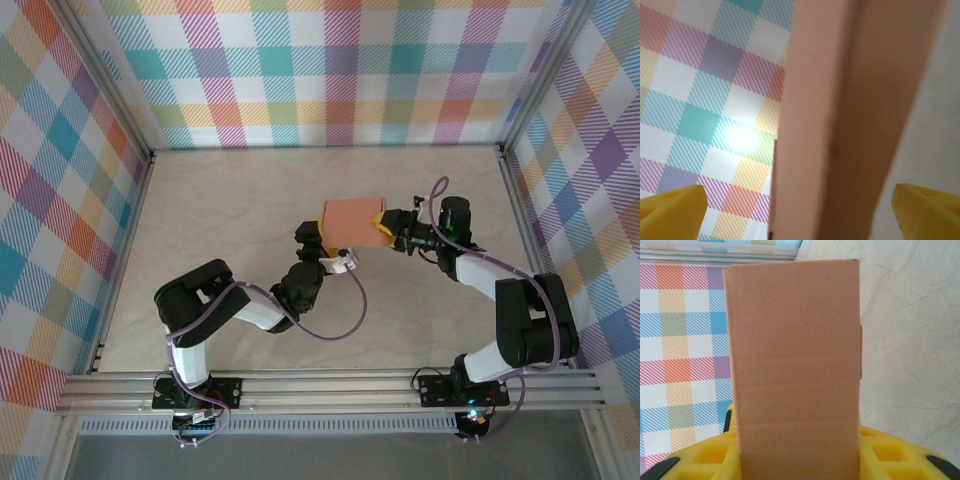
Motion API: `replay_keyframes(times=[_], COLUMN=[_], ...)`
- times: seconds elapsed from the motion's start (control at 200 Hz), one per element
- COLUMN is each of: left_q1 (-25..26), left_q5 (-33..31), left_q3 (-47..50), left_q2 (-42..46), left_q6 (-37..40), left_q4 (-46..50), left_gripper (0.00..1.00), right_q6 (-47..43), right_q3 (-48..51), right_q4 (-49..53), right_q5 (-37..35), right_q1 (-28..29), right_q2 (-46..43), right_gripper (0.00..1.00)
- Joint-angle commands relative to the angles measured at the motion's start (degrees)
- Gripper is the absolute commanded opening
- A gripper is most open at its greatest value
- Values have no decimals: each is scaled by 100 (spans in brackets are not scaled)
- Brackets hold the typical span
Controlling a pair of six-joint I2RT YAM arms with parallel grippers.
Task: Fold the paper box
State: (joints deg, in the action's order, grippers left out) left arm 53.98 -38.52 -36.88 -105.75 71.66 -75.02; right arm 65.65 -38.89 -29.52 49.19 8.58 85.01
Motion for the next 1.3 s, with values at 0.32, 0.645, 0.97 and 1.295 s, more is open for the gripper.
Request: replay_keyframes(times=[0.32,0.645,0.97,1.295], left_q1=[8,8,8,8], left_q5=[-155,-164,-187,-195], left_q3=[-201,-199,-214,-266], left_q2=[-200,-217,-218,-119], left_q6=[105,81,44,-152], left_q4=[-601,-540,-452,32], left_gripper=[72,56,46,43], right_q6=[143,168,159,109], right_q3=[22,-22,-12,-15], right_q4=[-302,-300,-251,-85], right_q5=[242,236,192,96], right_q1=[-42,-41,-43,-41], right_q2=[-133,-132,-125,-194], right_gripper=[38,39,39,41])
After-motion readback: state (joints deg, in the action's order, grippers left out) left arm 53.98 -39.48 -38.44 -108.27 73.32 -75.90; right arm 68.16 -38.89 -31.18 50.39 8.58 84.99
